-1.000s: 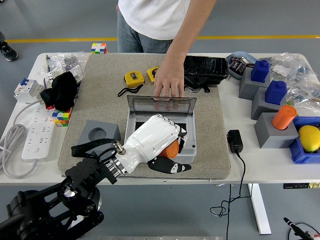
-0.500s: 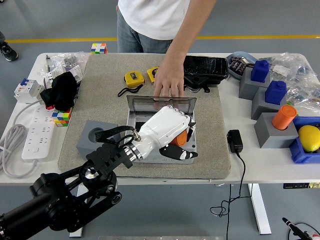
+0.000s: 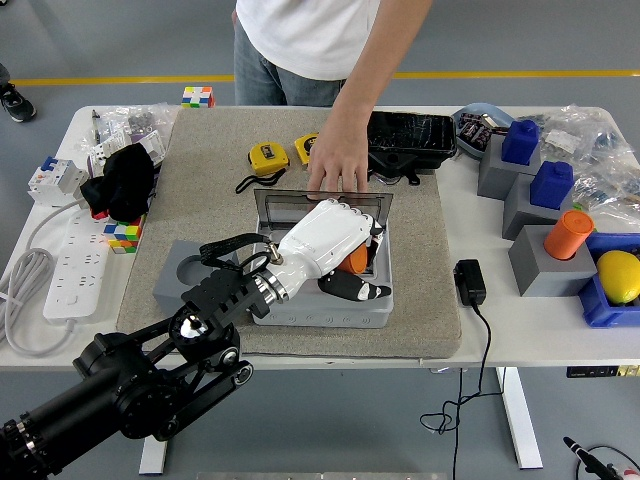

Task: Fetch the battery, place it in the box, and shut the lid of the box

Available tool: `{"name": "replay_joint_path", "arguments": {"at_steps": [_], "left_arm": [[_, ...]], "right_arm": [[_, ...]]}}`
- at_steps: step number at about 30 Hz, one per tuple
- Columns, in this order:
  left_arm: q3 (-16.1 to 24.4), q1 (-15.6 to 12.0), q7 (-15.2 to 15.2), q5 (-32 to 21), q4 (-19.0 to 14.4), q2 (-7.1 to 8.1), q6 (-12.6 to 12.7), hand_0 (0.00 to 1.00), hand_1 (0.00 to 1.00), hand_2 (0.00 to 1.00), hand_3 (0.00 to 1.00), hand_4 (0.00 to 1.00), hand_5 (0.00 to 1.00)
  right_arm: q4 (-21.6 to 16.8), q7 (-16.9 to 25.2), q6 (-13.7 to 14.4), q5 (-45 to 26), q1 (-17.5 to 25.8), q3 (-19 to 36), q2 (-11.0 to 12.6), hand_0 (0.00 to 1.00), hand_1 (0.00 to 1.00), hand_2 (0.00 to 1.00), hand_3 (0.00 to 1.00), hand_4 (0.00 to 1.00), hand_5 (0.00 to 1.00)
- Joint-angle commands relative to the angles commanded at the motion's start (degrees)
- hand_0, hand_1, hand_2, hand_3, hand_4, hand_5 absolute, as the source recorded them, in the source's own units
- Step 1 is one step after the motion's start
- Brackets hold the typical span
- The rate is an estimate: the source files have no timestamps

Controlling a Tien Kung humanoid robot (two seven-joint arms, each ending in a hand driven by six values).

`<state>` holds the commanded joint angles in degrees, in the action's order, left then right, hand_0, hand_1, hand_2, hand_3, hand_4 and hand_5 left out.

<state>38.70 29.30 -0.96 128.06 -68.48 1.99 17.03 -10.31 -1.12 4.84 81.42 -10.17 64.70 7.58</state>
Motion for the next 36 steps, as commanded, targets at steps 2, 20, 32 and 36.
{"name": "replay_joint_path", "arguments": {"at_steps": [2,20,32,36], "left_arm": [[0.10,0.03,-0.10,-0.32,0.26,-0.20,0.02,0.086,0.081,0.129,0.129,0.638,0.301],[0.65,0.38,-1.17,-2.42,1.21,-0.65,-0.19,0.095,0.089,0.135,0.139,0.637,0.398],[0.87,-0.42,-2.93,-3.65,1.63,-0.89,0.81,0.101,0.095,0.137,0.145,0.650,0.466],[1.15,-0.33,-3.44,-4.26,1.80,-0.88,0.74,0.127,0.124,0.159,0.170,0.718,0.607]], "right_arm": [[0.00,-0.02,0.01,0.08,0.01,0.07,0.04,0.851,0.785,0.766,0.836,0.998,0.998],[0.00,-0.08,0.06,-0.02,-0.09,0.13,0.04,0.850,0.784,0.765,0.834,0.998,0.998],[0.00,-0.08,0.03,-0.10,-0.06,0.07,0.00,0.850,0.783,0.764,0.833,0.998,0.998],[0.00,-0.12,0.04,0.16,-0.03,0.39,0.01,0.849,0.783,0.764,0.818,0.998,0.998]]}}
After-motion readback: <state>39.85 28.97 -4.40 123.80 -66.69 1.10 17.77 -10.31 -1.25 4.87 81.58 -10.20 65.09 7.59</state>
